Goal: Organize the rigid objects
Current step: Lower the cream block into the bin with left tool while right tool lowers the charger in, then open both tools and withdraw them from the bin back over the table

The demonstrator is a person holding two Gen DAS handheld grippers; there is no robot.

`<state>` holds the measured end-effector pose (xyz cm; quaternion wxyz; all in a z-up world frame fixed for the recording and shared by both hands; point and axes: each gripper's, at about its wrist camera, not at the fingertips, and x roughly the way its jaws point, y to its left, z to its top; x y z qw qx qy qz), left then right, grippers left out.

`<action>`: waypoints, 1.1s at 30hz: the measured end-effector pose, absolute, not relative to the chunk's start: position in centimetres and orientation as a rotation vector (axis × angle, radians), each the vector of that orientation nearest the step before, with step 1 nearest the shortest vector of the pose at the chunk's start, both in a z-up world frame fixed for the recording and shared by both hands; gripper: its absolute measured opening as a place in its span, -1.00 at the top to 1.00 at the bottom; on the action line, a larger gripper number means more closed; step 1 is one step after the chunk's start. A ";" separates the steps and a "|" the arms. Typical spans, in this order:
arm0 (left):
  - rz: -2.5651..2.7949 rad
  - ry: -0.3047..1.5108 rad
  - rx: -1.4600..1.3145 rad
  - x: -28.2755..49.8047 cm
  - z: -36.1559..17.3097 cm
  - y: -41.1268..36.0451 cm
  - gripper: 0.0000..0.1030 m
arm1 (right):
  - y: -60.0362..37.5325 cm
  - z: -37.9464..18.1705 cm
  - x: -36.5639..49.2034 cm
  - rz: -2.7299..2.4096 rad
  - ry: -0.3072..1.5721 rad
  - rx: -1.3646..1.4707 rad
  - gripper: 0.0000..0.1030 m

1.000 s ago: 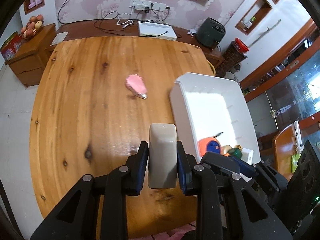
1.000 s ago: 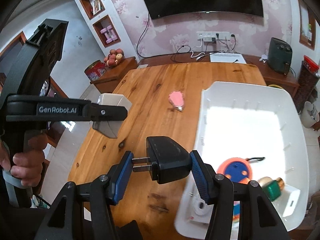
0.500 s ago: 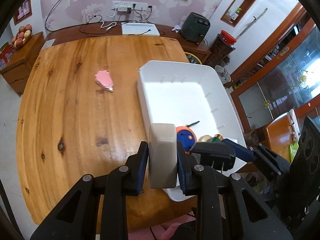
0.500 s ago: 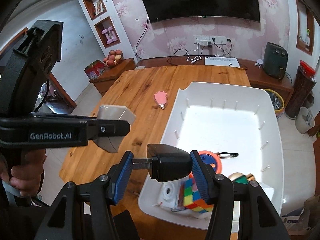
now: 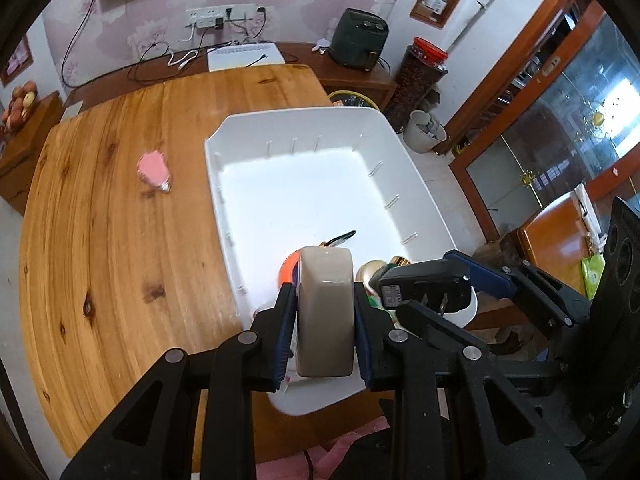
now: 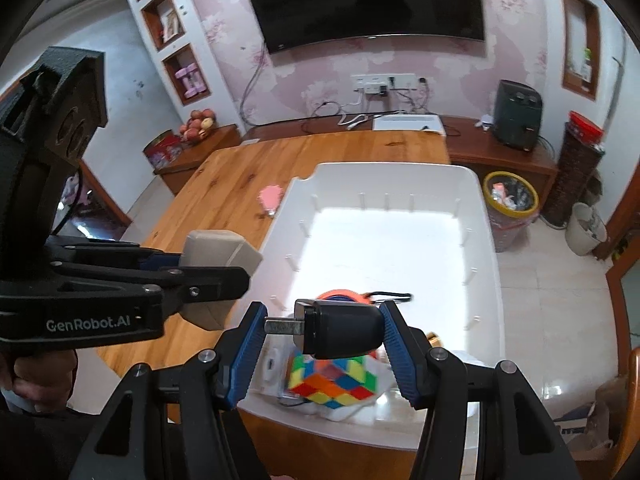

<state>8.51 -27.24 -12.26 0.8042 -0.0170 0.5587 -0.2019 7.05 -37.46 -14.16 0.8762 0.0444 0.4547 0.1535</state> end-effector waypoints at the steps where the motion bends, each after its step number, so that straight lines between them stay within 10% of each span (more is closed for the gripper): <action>1: -0.432 1.190 -0.028 8.5 -12.1 -27.5 0.43 | -38.0 -14.2 7.1 0.304 0.946 0.100 -0.13; 33: -0.428 0.973 0.115 8.7 -9.6 -29.9 0.23 | -41.1 -15.8 8.6 0.229 1.036 0.137 -0.13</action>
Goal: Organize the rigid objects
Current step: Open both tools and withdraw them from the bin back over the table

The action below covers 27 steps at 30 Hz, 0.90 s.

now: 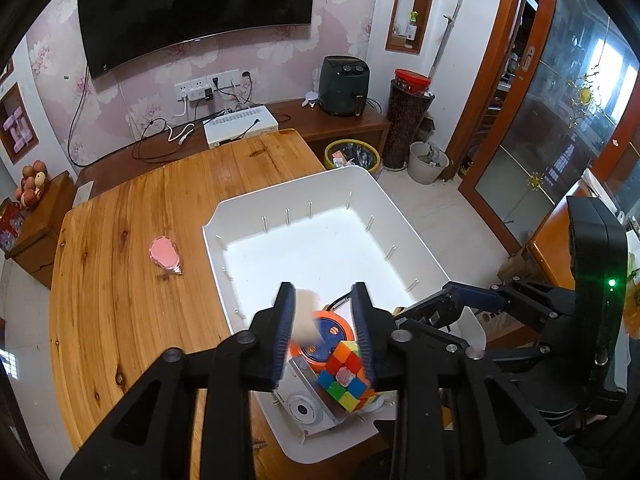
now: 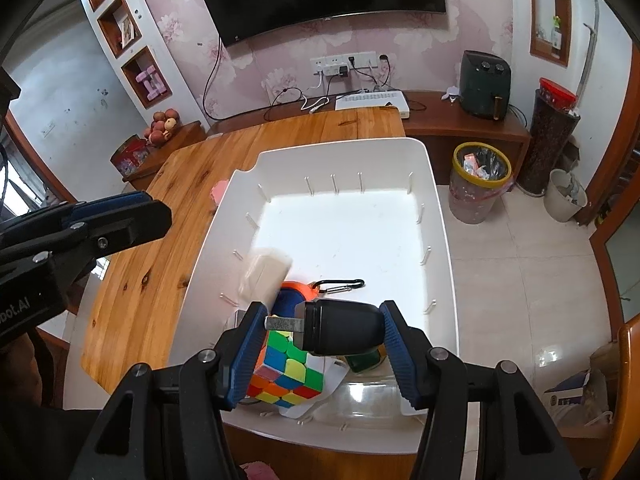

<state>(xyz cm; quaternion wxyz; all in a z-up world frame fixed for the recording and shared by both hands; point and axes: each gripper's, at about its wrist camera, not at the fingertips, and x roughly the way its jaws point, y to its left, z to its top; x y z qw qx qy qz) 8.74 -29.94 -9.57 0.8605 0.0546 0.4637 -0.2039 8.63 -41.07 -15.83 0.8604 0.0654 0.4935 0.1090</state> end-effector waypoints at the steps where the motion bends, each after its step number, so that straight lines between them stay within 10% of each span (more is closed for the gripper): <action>1: -0.430 0.974 0.113 8.7 -9.6 -30.0 0.19 | -41.1 -15.9 8.7 0.232 1.039 0.139 -0.15; 7: -0.414 0.975 0.119 8.8 -9.5 -29.8 -0.30 | -41.1 -15.8 8.5 0.251 1.035 0.145 -0.51; 27: -0.216 1.086 -0.027 8.3 -10.5 -24.5 -0.32 | -39.6 -16.4 6.9 0.315 1.062 0.198 -0.51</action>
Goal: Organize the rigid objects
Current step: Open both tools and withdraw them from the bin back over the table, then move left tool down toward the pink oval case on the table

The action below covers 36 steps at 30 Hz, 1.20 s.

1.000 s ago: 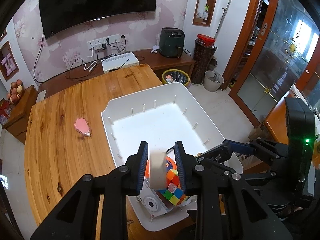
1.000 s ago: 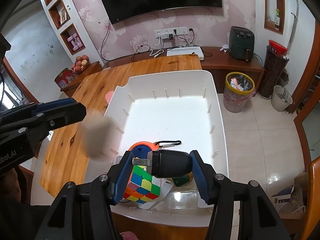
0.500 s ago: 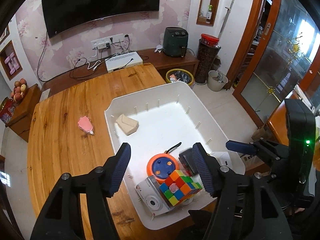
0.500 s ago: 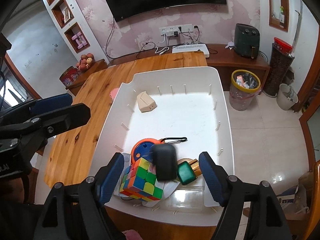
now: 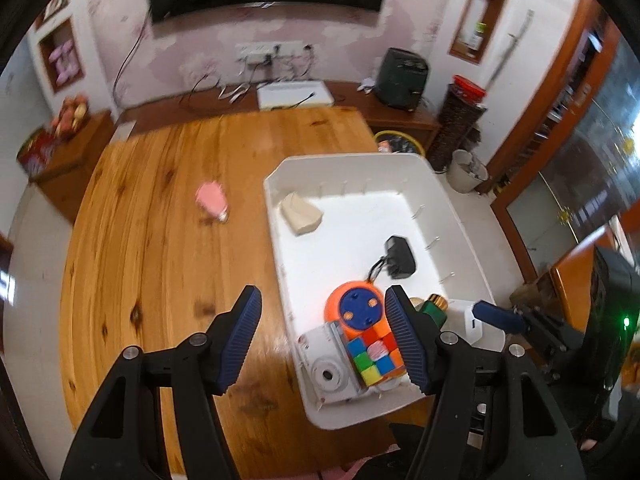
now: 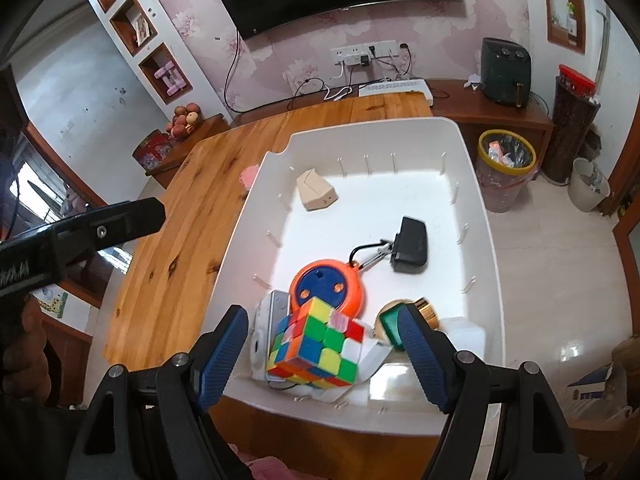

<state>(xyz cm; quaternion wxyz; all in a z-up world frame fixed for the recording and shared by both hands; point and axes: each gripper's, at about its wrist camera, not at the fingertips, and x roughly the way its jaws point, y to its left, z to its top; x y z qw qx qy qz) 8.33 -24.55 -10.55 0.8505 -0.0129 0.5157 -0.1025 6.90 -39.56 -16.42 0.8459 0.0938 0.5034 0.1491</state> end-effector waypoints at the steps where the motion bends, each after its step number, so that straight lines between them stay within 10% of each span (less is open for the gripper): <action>1: -0.189 1.102 -0.034 8.3 -10.8 -24.1 -0.32 | -39.5 -16.6 6.8 0.316 1.066 0.208 -0.51; 36: 0.080 1.259 -0.339 20.8 -13.1 -10.5 -0.33 | -38.8 -16.2 6.7 0.151 1.083 0.226 -0.51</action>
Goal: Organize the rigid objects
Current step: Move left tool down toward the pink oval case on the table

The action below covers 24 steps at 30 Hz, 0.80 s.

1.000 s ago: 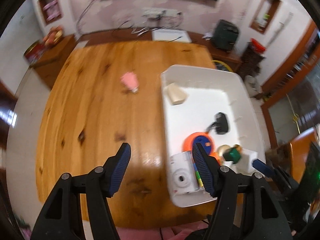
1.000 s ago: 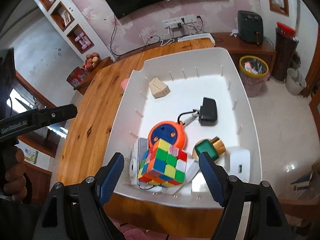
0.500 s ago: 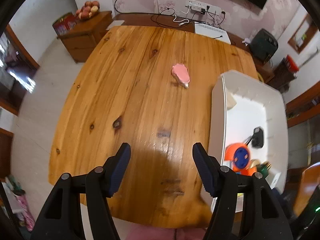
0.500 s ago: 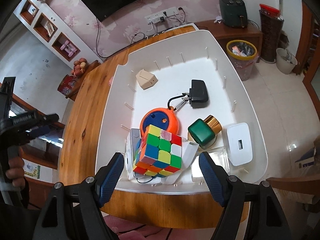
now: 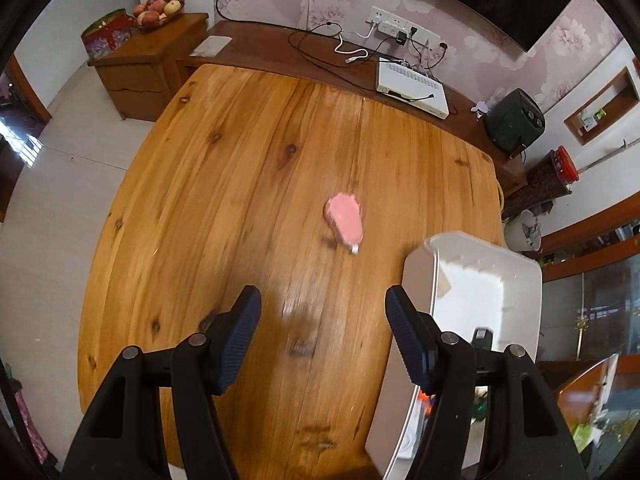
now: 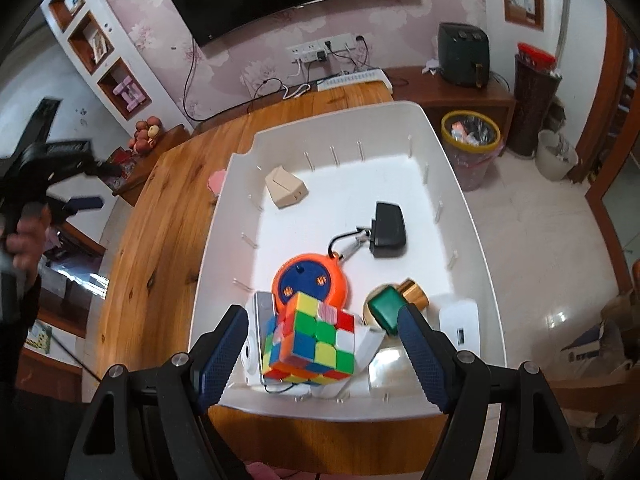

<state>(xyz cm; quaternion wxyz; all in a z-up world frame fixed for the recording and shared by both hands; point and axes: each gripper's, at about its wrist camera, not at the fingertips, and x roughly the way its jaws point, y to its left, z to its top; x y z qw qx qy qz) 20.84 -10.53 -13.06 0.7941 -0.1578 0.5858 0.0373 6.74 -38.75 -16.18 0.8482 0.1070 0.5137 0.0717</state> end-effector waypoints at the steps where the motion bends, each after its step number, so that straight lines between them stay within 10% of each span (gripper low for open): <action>1: 0.075 1.264 -0.349 21.6 -13.2 -10.4 -0.33 | -38.7 -16.1 6.8 0.151 1.077 0.216 -0.51; 24: 0.041 1.551 -0.466 33.5 -23.8 -11.6 -0.33 | -35.2 -16.7 9.5 0.187 1.134 0.133 -0.51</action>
